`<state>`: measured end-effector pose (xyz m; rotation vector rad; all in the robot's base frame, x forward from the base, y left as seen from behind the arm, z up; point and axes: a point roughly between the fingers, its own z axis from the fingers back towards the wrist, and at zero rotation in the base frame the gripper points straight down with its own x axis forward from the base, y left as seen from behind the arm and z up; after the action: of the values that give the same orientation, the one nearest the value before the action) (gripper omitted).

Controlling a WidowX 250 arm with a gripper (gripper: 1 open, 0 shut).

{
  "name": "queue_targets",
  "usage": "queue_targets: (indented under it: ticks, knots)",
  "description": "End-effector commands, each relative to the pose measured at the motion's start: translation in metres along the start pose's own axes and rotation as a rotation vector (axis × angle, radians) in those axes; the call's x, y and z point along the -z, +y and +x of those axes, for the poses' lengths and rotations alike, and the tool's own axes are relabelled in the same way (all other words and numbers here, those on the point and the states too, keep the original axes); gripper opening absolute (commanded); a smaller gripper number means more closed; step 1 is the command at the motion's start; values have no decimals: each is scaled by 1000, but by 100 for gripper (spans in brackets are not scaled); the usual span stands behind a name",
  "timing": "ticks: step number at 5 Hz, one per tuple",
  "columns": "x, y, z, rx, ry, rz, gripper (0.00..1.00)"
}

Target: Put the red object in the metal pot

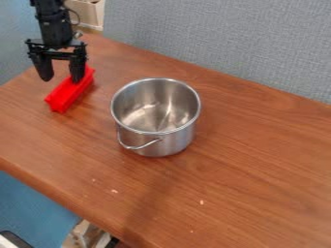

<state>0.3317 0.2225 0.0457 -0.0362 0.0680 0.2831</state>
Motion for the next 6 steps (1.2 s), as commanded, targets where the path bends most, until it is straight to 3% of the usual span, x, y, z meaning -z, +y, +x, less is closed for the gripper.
queue_targets:
  ticks: [1,6]
  knots:
    - [-8,10,0,-23,-31,13,100]
    - [-2,11,-4,-40,-20,19,100]
